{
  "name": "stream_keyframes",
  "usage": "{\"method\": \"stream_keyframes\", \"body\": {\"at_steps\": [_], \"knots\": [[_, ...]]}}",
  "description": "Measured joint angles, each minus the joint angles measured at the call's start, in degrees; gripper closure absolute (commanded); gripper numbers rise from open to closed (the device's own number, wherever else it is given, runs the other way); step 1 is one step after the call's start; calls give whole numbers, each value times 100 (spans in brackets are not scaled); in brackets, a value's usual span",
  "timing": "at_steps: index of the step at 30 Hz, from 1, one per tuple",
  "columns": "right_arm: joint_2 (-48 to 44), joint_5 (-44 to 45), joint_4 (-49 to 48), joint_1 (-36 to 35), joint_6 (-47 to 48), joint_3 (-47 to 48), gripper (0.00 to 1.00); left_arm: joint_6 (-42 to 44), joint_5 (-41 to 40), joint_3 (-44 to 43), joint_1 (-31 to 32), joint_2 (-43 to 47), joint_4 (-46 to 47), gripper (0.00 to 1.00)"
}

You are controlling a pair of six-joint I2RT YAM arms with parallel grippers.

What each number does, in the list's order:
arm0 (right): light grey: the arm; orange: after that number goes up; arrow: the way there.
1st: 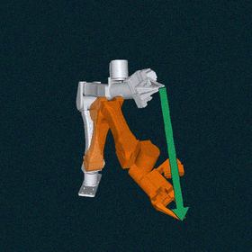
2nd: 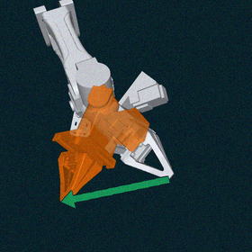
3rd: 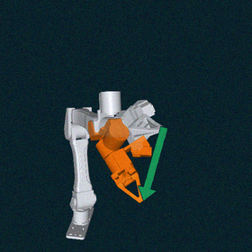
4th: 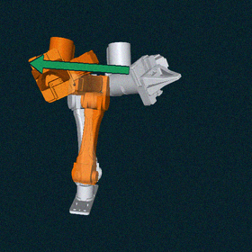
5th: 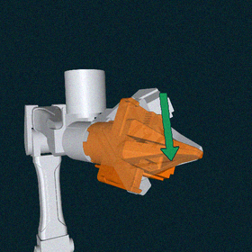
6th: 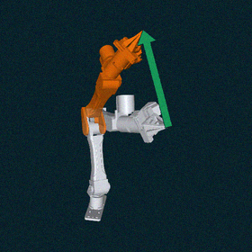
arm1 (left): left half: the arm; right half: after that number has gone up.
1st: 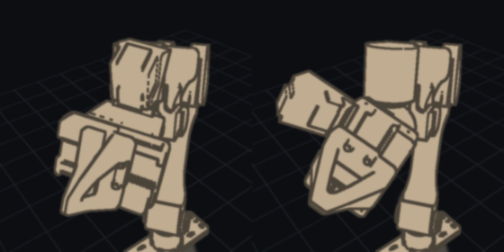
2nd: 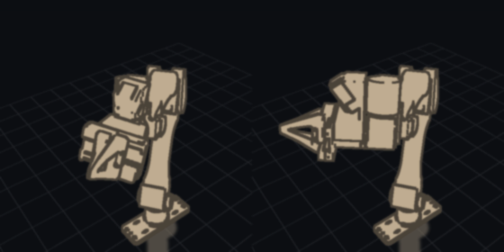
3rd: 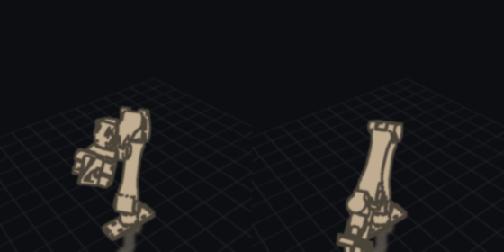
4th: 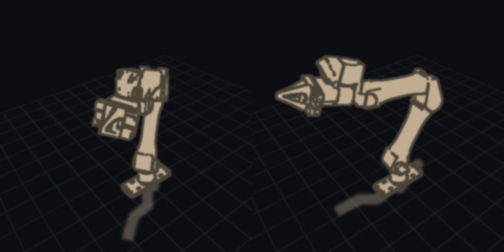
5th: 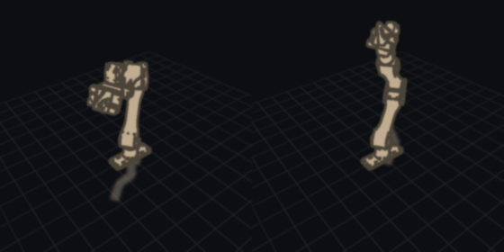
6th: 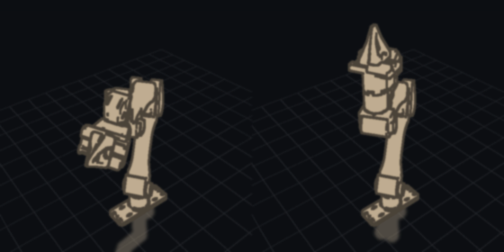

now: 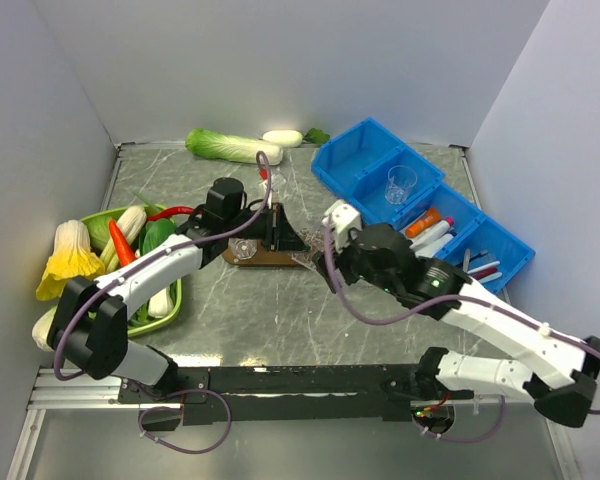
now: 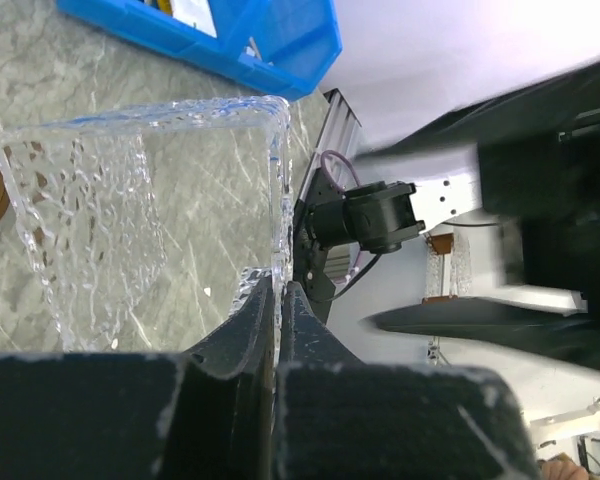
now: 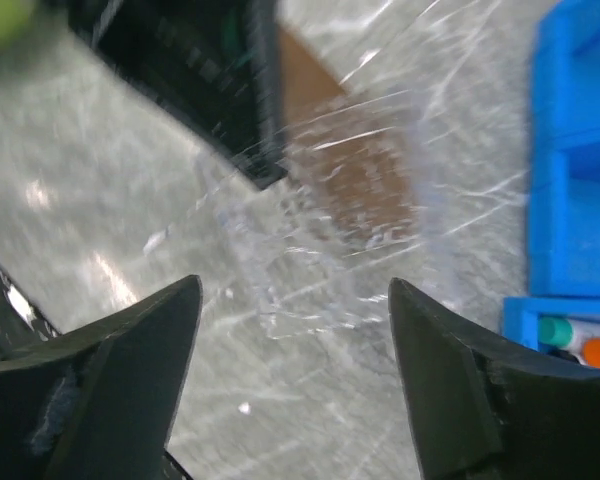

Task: Prepare toiletry sets of a toothbrush and toothpaste on the tray

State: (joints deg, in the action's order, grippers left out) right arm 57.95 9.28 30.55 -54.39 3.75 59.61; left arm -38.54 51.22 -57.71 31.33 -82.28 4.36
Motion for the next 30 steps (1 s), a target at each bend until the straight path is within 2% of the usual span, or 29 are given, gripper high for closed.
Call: {"method": "stream_keyframes", "body": {"at_steps": [3, 9, 14, 27, 30], "knots": [[-448, 387, -225, 9, -446, -92, 6, -87, -114, 155, 7, 24, 136, 99], [-1012, 706, -605, 459, -1469, -621, 16, -229, -601, 492, 9, 297, 398, 99], [-933, 157, -785, 1274, -2277, -1049, 20, -306, -979, 697, 11, 695, 586, 99], [-413, -656, -1497, 1314, -3047, -1248, 31, -289, -1355, 734, 13, 885, 699, 99], [-369, -645, -1615, 1314, -3169, -1377, 37, -286, -1362, 732, 13, 883, 699, 99]]}}
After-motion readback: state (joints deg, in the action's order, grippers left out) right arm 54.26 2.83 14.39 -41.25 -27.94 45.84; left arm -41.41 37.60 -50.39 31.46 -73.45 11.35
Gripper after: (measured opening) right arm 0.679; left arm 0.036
